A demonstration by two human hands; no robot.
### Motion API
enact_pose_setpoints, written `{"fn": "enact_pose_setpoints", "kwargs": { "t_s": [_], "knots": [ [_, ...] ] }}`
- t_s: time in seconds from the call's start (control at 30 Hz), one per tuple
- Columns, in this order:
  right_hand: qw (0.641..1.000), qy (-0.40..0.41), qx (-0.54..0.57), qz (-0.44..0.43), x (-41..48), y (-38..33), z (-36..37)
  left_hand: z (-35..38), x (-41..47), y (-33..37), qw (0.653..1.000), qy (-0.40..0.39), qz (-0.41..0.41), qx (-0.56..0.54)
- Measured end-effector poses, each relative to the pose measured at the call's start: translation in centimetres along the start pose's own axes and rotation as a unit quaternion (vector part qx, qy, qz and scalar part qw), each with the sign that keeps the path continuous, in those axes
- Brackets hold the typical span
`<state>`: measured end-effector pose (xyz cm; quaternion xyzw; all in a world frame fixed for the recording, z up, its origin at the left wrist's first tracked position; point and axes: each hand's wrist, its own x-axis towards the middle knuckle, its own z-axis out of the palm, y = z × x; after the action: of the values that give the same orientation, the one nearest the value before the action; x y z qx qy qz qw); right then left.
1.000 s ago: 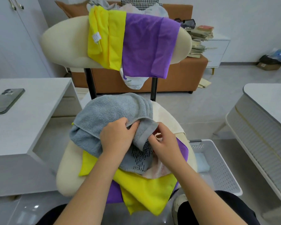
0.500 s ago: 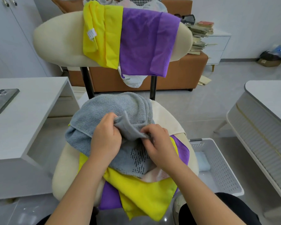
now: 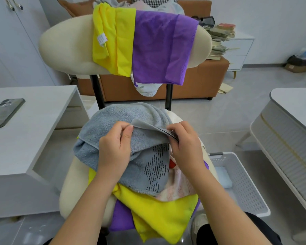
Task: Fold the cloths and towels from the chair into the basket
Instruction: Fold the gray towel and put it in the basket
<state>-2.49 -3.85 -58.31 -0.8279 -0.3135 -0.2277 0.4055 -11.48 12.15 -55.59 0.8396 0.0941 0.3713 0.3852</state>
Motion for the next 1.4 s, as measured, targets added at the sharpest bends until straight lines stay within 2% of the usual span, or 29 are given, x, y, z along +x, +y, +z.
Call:
{"fn": "enact_pose_setpoints", "kwargs": {
  "t_s": [0.07,0.17,0.27,0.33,0.47,0.57,0.67,0.73,0.77,0.87,0.97,1.07,1.17,1.23,1.27,1.33,1.37,1.4],
  "knots": [
    [0.999,0.0,-0.035,0.038,0.1,0.6,0.1,-0.2,-0.1,0.2,1.0,-0.007,0.005,-0.018],
    [0.984,-0.021,-0.064,0.163,0.0,1.3,0.2,-0.3,-0.4,0.2,1.0,-0.011,0.013,-0.021],
    [0.965,0.009,-0.001,0.261,0.5,2.3,-0.3,-0.8,-0.1,-0.4,1.0,0.016,-0.007,-0.026],
    [0.961,0.044,0.059,0.266,1.3,2.4,-0.8,-1.3,0.4,-0.5,0.999,-0.01,-0.019,-0.029],
    [0.951,0.07,0.15,0.263,2.9,1.6,-1.7,-1.4,1.1,0.6,0.989,-0.135,-0.054,-0.033],
    [0.947,0.074,0.176,0.259,4.9,1.2,-2.8,-1.1,2.4,2.4,0.972,-0.226,-0.035,0.048],
    [0.952,0.094,0.175,0.231,7.8,0.2,-4.7,-1.5,5.0,4.4,0.956,-0.251,0.012,0.152],
    [0.966,0.097,0.139,0.196,9.9,-0.5,-6.6,-2.5,7.4,5.8,0.932,-0.22,0.064,0.281],
    [0.977,0.088,0.1,0.169,10.8,-0.8,-7.7,-3.3,8.7,6.5,0.909,-0.193,0.091,0.357],
    [0.993,0.002,-0.106,0.056,13.4,-2.4,-11.7,-6.3,12.3,9.1,0.848,-0.122,0.14,0.496],
    [0.953,-0.042,-0.299,-0.034,15.7,-4.5,-15.1,-9.9,15.5,12.0,0.847,-0.035,0.144,0.511],
    [0.942,-0.012,-0.33,0.052,18.0,-6.3,-18.2,-12.8,17.6,15.4,0.857,0.024,0.104,0.504],
    [0.958,0.001,-0.239,0.158,20.0,-8.6,-21.2,-14.3,18.4,18.7,0.874,0.046,0.047,0.482],
    [0.974,0.004,-0.091,0.206,21.5,-11.2,-22.8,-15.2,19.0,20.5,0.894,0.049,-0.01,0.446],
    [0.972,0.015,0.012,0.235,22.3,-12.8,-23.6,-15.9,19.5,21.6,0.919,0.053,-0.051,0.387],
    [0.928,0.049,0.243,0.279,23.6,-15.6,-25.3,-17.3,20.8,23.8,0.974,0.08,-0.155,0.144],
    [0.897,0.07,0.338,0.274,24.0,-16.9,-26.4,-17.8,21.4,25.2,0.978,0.089,-0.19,-0.004],
    [0.871,0.085,0.409,0.257,24.2,-17.9,-27.2,-18.1,21.8,26.3,0.966,0.093,-0.205,-0.125]
  ]
}}
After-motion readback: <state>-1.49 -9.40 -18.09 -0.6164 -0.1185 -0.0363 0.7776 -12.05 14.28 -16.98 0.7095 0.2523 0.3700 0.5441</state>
